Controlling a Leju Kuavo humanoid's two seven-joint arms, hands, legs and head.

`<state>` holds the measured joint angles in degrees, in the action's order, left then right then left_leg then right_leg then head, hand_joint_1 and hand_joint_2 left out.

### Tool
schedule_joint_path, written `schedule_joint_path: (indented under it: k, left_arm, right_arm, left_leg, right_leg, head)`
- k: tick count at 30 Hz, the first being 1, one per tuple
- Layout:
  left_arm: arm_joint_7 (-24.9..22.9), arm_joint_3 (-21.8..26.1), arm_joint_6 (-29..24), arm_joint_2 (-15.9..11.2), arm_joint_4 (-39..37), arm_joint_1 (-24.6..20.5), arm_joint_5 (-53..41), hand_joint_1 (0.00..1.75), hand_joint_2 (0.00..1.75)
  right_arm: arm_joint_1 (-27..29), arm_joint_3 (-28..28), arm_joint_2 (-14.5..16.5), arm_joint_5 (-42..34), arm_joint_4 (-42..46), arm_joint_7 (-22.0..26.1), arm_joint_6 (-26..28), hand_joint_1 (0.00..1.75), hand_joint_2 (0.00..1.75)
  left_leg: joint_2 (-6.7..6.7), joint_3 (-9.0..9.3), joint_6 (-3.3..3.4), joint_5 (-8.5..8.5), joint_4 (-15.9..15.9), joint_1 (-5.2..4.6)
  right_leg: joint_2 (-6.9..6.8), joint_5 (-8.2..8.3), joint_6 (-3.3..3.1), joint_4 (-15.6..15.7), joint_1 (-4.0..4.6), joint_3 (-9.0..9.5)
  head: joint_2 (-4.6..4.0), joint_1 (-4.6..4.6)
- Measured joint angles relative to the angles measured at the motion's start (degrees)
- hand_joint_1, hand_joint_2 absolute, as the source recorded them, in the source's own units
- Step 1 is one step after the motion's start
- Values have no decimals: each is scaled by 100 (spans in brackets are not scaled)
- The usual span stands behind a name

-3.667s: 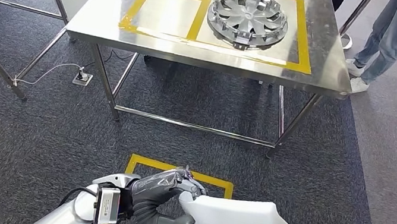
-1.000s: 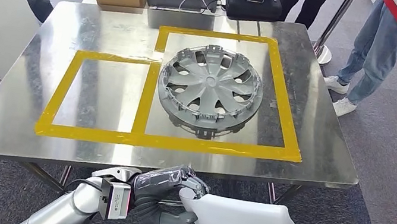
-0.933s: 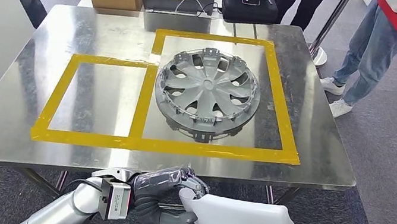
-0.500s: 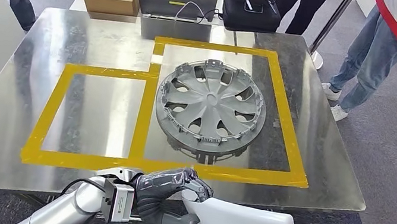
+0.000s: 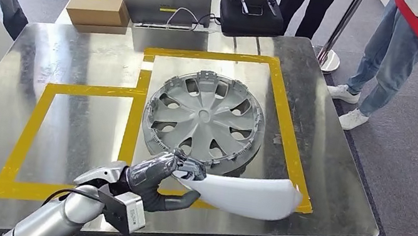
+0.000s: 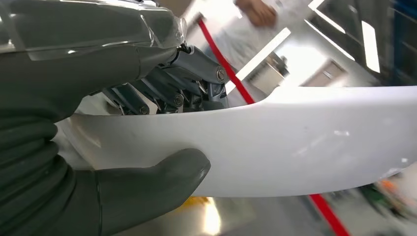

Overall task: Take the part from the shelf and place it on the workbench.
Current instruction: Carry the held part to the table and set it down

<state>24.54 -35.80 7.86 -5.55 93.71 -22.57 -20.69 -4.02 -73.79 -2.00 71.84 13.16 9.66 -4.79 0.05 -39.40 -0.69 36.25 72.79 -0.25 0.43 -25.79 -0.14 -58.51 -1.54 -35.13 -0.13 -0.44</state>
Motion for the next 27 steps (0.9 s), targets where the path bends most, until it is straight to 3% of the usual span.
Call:
schedule_joint_path:
  k: [2,3,5,9,10,13,19,27]
  left_arm:
    - [-17,315,-684,-109,-32,46,-695,175,175]
    - [41,510,-1020,-163,-74,55,-993,175,175]
    - [171,889,-1478,-264,-181,58,-1360,175,175]
    - [255,1301,-1624,-354,-324,79,-1537,175,175]
    - [258,1344,-1627,-356,-343,88,-1560,175,175]
    - [211,1462,-1753,-375,-401,102,-1597,175,175]
    - [48,2025,-2769,-568,-888,-11,-2044,175,175]
    - [-572,2959,-3365,-692,-1690,35,-3380,175,175]
  right_arm:
    - [-1,-3,41,-32,-1,-8,0,0,0]
    - [2,-5,64,-48,-1,-11,0,0,0]
    - [11,-11,104,-69,-2,-14,0,0,0]
    - [28,-21,141,-79,-4,-16,0,0,0]
    - [27,-23,144,-81,-4,-17,0,0,0]
    - [24,-33,144,-90,-4,-16,0,0,0]
    - [31,-51,151,-122,-4,8,4,0,0]
    - [26,-52,175,-101,-4,31,4,0,0]
  left_leg:
    - [1,260,45,-518,-760,-7]
    - [2,407,72,-671,-1129,-20]
    - [1,562,123,-758,-1506,-46]
    - [-5,615,78,-874,-1534,-29]
    - [-9,616,95,-878,-1533,-31]
    - [-11,617,117,-861,-1532,-31]
    - [-3,619,147,-838,-1527,-34]
    - [-3,622,145,-838,-1536,-18]
  right_leg:
    - [28,-29,10,2,7,54]
    - [43,-39,22,0,17,71]
    - [60,-63,68,-3,32,73]
    - [48,-111,-7,-17,54,95]
    - [46,-97,-4,-1,55,109]
    - [45,-88,29,47,56,136]
    - [47,-87,122,71,54,142]
    - [47,-93,128,70,71,137]
  head:
    - [0,-1]
    - [0,1]
    - [0,-2]
    - [0,8]
    - [0,8]
    - [0,9]
    - [0,7]
    - [0,5]
